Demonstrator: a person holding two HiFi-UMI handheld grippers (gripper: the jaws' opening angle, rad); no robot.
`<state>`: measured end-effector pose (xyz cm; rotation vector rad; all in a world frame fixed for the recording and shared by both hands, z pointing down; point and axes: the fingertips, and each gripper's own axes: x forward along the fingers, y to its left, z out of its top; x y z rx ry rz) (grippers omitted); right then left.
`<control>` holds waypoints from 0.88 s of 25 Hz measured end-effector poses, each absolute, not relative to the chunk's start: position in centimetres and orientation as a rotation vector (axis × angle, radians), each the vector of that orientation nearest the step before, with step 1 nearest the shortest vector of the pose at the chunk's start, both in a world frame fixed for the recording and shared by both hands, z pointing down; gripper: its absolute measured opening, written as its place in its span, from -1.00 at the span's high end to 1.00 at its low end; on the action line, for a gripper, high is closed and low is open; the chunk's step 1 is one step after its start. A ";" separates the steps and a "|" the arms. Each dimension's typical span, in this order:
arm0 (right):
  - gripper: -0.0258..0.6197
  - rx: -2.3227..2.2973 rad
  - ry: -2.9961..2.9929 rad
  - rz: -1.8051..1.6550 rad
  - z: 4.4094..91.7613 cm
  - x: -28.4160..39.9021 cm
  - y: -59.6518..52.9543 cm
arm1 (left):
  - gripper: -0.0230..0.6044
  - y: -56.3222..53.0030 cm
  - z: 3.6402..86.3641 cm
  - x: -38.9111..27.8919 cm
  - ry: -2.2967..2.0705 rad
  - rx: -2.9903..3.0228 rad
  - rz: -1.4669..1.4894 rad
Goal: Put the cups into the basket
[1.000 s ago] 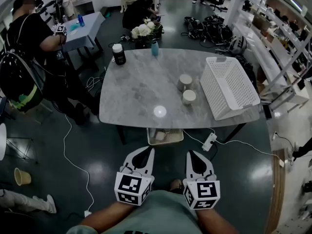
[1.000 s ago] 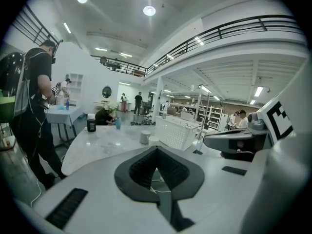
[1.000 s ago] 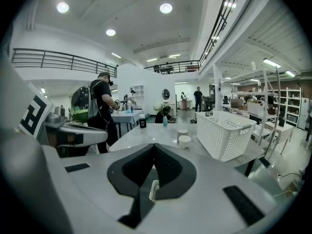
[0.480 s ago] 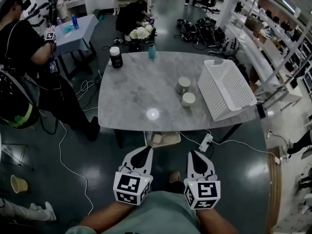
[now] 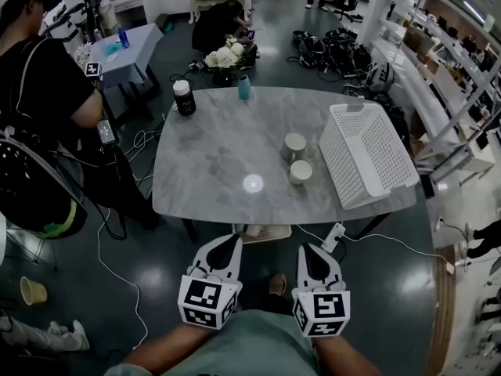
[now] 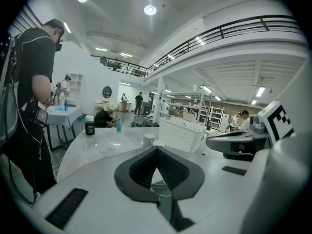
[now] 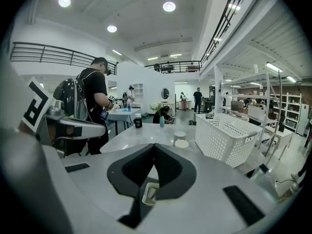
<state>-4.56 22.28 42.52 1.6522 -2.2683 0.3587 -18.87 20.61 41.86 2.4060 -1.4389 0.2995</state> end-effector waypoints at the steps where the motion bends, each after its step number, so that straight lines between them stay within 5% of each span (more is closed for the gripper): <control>1: 0.88 1.645 -2.272 0.361 42.7 -4.1 21.7 | 0.92 20.0 42.0 -18.4 -1.444 2.399 0.304; 22: 0.88 1.426 -2.366 0.339 44.3 3.1 12.2 | 0.92 12.2 43.3 -10.0 -1.579 2.274 0.321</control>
